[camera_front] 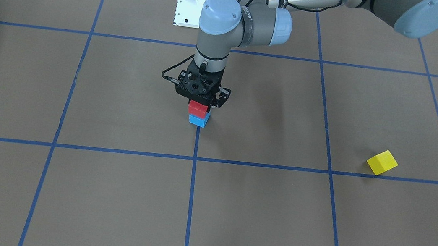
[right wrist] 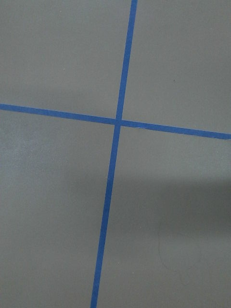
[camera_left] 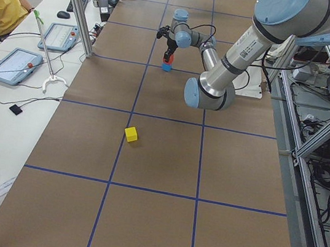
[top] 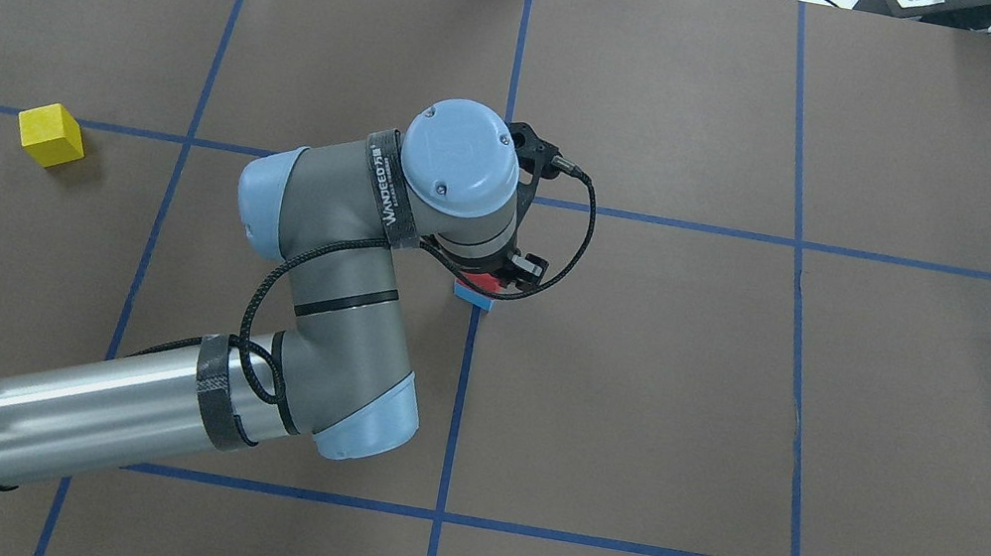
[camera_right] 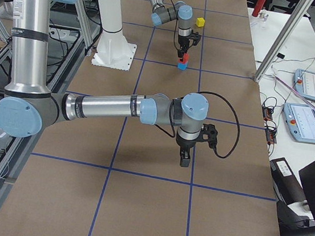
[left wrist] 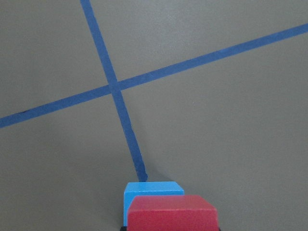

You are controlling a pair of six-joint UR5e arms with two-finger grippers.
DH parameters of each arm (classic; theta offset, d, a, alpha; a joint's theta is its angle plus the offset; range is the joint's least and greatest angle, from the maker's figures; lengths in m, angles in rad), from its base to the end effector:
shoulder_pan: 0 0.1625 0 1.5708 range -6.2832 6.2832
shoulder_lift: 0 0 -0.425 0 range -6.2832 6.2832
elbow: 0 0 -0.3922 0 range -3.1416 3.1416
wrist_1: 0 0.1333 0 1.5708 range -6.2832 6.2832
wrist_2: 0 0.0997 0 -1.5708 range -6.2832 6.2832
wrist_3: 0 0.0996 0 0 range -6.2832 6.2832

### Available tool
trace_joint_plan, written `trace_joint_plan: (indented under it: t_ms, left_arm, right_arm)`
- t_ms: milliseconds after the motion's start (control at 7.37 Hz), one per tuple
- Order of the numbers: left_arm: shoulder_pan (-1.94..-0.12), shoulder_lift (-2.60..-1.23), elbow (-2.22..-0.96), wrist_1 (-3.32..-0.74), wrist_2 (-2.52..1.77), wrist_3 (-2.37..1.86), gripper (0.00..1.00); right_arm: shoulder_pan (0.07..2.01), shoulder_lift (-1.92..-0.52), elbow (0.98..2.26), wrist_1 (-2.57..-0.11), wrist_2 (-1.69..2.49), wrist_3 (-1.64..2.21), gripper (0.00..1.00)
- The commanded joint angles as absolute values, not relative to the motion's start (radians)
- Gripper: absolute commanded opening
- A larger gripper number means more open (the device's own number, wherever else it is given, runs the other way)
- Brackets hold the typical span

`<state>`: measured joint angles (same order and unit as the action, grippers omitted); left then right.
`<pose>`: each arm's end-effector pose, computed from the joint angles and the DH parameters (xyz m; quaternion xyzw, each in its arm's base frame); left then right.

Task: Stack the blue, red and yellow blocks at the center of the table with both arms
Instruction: 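Lower the red cube onto the blue cube and open the left gripper, then move the left gripper to the yellow cube and grasp it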

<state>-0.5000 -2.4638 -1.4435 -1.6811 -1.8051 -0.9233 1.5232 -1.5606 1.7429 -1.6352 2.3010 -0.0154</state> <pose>0.6072 -0.4572 0.1426 0.1397 0.4112 0.1157 0.8933 0.0431 -0.5004 0.5783 0.0493 -0.3573 -0.0504 0.9313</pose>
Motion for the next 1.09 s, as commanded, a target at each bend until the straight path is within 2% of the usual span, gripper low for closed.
trace_joint_plan:
  t_ms: [0,136,271,407,678,814,950]
  left_arm:
    - [-0.500,-2.464,-1.443,-1.681,-1.802,-0.920,0.35]
    - [-0.500,-2.464,-1.443,-1.683,-1.784,-0.920,0.59]
    - [-0.499,-2.464,-1.443,-1.684,-1.779,-0.920,0.90]
    - [-0.500,-2.464,-1.443,-1.686,-1.778,-0.920,0.99]
    - [-0.500,-2.464,-1.453,-1.686,-1.778,-0.919,0.99]
    - [-0.503,-2.450,-1.491,-1.681,-1.779,-0.916,0.99]
    - [-0.511,-2.368,-1.617,-1.669,-1.787,-0.904,0.99]
  right_arm:
    - [1.523,-1.560,1.743,-1.635,2.301,-0.015,1.00]
    - [1.523,-1.560,1.743,-1.635,2.301,-0.015,1.00]
    - [1.523,-1.560,1.744,-1.635,2.301,-0.015,1.00]
    - [1.523,-1.560,1.744,-1.635,2.301,-0.017,1.00]
    - [1.523,-1.560,1.743,-1.635,2.301,-0.015,1.00]
    - [1.523,-1.560,1.743,-1.635,2.301,-0.017,1.00]
    - [1.523,-1.560,1.743,-1.635,2.301,-0.017,1.00]
